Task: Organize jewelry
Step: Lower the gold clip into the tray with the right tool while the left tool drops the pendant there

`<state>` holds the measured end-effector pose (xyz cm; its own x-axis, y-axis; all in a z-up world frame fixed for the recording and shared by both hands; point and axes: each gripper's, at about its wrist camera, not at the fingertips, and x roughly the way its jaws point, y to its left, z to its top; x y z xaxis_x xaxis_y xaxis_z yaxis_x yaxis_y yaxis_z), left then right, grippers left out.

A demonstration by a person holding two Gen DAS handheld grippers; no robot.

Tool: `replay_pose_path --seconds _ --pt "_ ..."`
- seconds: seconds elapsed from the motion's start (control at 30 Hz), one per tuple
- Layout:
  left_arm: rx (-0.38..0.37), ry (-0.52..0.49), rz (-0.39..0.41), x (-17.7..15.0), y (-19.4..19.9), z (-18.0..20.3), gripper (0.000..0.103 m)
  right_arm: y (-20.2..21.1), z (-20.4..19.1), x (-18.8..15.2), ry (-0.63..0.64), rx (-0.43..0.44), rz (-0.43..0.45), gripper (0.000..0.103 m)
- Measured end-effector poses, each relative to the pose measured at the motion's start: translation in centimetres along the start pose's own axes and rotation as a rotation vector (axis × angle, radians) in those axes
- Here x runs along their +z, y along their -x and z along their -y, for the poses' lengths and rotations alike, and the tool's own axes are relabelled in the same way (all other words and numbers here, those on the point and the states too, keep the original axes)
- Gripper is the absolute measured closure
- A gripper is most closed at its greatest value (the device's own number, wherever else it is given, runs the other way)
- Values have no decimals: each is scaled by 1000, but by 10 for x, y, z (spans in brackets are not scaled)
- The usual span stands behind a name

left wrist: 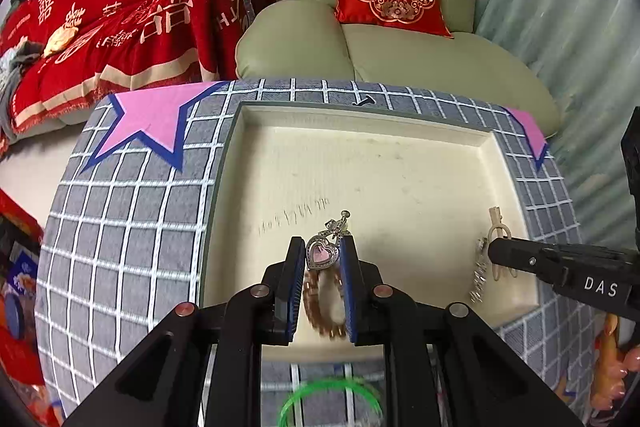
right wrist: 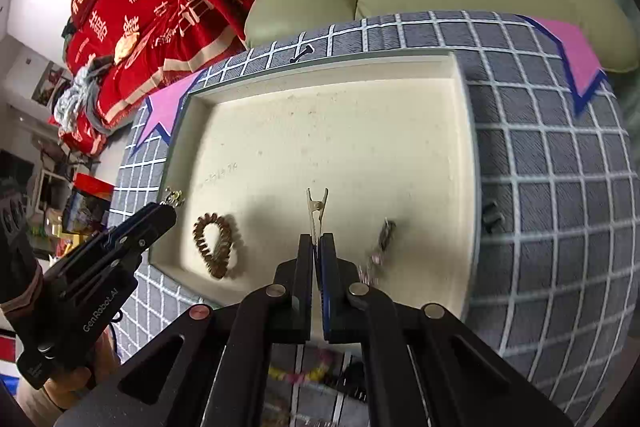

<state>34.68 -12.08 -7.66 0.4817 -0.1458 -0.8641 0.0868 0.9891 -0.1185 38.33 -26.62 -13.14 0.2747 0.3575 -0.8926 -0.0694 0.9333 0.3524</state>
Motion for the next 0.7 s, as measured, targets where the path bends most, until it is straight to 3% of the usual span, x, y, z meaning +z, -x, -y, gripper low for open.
replay_pose_path --seconds 0.3,0.7 --pt "46 -18 -31 9 -32 7 75 -32 1 11 19 -9 -51 100" --pt "114 -54 -96 2 -55 15 75 -41 10 6 6 -21 -67 99"
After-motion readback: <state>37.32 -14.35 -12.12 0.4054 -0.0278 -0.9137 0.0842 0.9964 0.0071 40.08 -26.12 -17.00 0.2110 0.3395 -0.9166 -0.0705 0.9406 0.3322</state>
